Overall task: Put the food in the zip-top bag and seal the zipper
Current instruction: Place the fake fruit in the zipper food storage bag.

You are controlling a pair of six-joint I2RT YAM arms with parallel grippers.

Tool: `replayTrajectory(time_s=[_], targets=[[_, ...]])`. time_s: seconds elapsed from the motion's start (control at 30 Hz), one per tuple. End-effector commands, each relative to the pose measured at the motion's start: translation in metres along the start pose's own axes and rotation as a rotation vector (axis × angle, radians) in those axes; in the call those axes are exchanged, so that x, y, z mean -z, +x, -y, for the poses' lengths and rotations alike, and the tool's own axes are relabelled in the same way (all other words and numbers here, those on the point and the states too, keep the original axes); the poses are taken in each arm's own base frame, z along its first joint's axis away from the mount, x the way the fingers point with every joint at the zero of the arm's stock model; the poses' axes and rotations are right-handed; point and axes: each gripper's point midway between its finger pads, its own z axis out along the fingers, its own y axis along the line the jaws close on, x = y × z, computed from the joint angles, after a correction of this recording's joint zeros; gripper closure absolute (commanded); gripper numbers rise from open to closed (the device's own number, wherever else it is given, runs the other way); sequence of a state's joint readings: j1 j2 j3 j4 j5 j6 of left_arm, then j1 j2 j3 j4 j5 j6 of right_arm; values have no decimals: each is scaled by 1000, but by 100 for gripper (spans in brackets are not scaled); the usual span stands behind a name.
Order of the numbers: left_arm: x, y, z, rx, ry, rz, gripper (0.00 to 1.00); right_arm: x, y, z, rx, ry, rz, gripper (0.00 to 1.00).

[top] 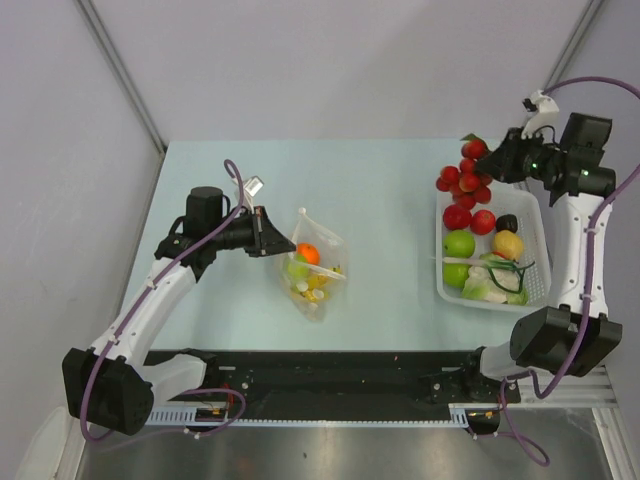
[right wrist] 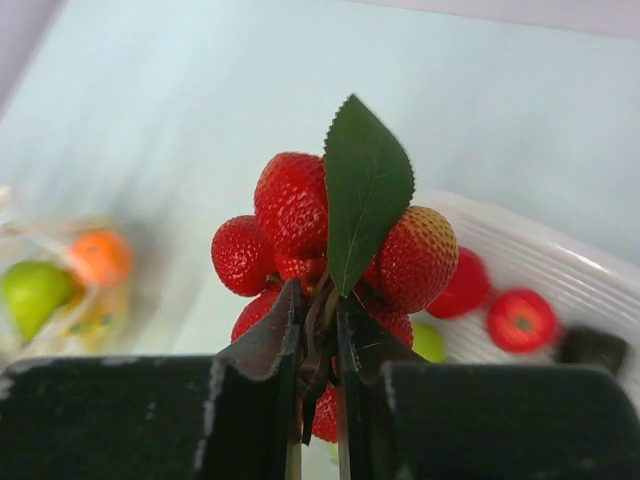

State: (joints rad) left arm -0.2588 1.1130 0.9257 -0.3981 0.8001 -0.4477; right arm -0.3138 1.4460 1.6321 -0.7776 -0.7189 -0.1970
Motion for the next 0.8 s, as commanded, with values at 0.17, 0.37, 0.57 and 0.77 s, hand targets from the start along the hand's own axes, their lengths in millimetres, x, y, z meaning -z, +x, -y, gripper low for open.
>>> replayTrajectory(time_s=[0.17, 0.37, 0.57, 0.77], targets=[[6, -8, 8, -25, 12, 40, 100, -15, -34, -181, 90, -498, 85, 100], [7, -9, 8, -27, 5, 43, 100, -29, -34, -254, 113, -683, 131, 100], [9, -14, 15, -30, 22, 63, 100, -62, 20, -314, 162, -784, 8, 100], [10, -13, 16, -28, 24, 66, 100, -78, 72, -333, 164, -855, -111, 100]])
